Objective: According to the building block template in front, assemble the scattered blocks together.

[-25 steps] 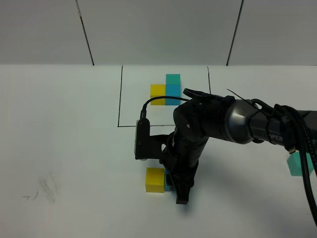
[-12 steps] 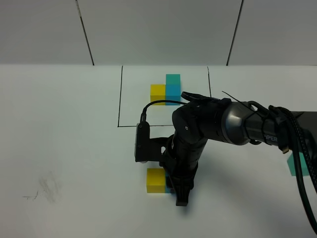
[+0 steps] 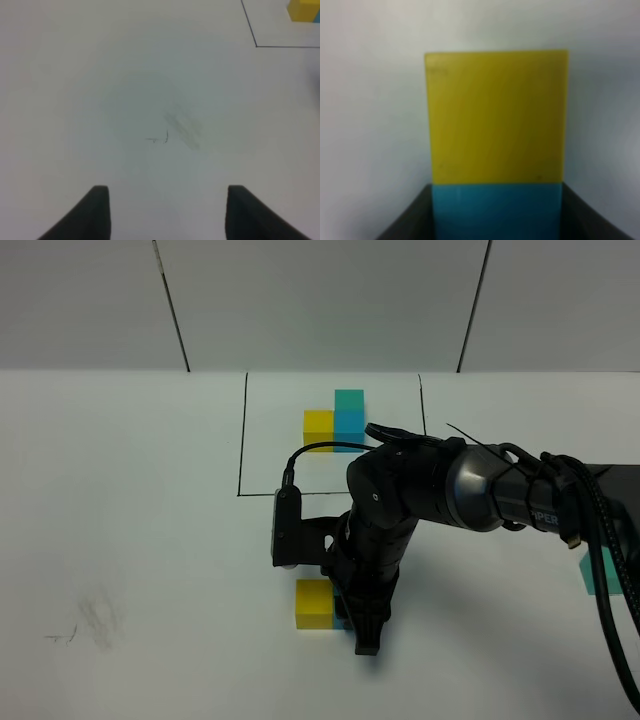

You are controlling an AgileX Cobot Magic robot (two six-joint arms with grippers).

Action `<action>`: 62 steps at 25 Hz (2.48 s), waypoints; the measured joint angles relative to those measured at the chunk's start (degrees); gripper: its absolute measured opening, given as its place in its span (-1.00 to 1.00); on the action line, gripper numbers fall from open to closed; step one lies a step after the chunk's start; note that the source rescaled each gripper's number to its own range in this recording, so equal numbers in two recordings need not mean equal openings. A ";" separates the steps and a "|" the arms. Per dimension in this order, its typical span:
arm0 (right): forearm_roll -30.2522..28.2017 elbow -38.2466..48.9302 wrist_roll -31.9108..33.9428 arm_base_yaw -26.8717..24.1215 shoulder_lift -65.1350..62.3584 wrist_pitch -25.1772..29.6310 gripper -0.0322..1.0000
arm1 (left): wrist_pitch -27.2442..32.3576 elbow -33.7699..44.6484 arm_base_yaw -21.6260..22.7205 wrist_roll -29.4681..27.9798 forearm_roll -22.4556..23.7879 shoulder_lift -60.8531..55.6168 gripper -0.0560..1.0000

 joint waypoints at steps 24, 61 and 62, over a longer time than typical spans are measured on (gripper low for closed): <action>-0.86 0.05 5.08 0.00 -1.76 1.12 0.15 | -0.06 0.00 0.00 0.05 0.00 0.00 -0.60; -21.26 12.61 69.39 -29.50 -24.71 4.18 0.15 | -0.06 0.00 0.00 0.10 0.00 0.00 -0.60; -21.20 12.61 69.12 -30.56 -24.71 4.18 0.15 | -0.06 0.00 0.00 0.10 0.00 0.00 -0.60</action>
